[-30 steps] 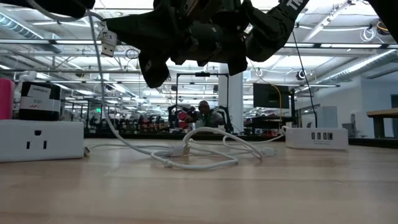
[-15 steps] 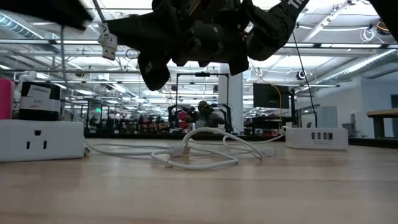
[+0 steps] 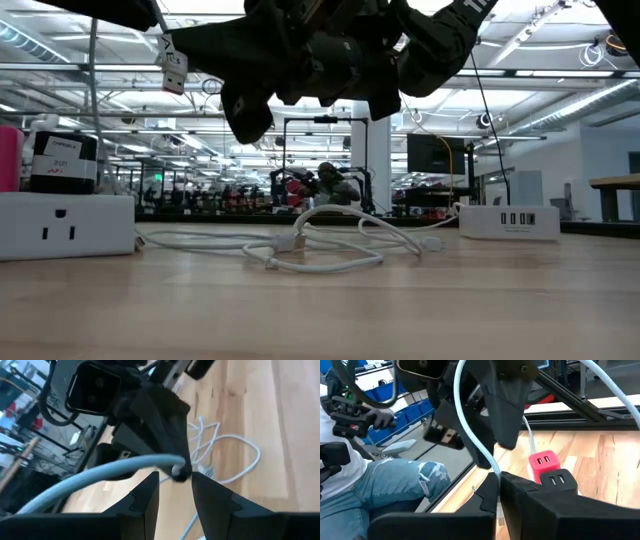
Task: Insert USB
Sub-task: Insert the top left white charger cable into the pink adapter charger
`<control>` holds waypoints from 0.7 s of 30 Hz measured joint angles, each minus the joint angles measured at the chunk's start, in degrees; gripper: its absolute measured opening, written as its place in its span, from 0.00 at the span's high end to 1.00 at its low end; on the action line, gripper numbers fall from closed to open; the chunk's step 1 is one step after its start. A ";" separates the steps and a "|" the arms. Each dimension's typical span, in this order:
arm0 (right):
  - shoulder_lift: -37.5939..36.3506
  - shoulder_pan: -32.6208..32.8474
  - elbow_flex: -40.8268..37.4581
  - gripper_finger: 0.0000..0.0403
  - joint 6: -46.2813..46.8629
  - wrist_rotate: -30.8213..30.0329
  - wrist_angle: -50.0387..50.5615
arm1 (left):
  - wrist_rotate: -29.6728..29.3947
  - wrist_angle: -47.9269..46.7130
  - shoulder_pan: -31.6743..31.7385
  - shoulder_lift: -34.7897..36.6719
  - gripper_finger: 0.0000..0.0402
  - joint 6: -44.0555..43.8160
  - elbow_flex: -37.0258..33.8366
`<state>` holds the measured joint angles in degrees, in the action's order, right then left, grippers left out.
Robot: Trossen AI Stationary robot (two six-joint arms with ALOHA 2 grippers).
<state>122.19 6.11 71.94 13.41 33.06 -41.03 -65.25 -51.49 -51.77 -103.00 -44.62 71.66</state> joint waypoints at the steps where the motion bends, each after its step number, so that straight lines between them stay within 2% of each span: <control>1: 0.00 0.00 0.00 1.00 -0.02 0.00 -0.13 | -0.04 0.92 0.29 0.00 0.69 0.02 0.00; 12: 0.00 0.00 -0.02 1.00 -0.17 0.00 -0.29 | -0.14 7.16 1.51 0.00 0.72 0.11 0.42; 15: 0.00 0.00 -0.07 1.00 -0.17 0.04 -0.13 | 0.07 7.90 1.51 0.00 0.80 0.07 0.44; 19: 0.00 0.02 -0.11 1.00 -0.10 0.28 0.30 | 0.26 7.90 1.55 0.10 0.96 -0.21 0.44; 21: 0.00 0.02 -0.11 1.00 0.23 0.28 0.23 | 0.29 7.74 1.55 0.53 0.97 -2.19 0.44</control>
<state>122.19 6.13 71.83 13.64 33.34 -40.80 -64.96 -43.75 -50.22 -102.47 -46.81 72.10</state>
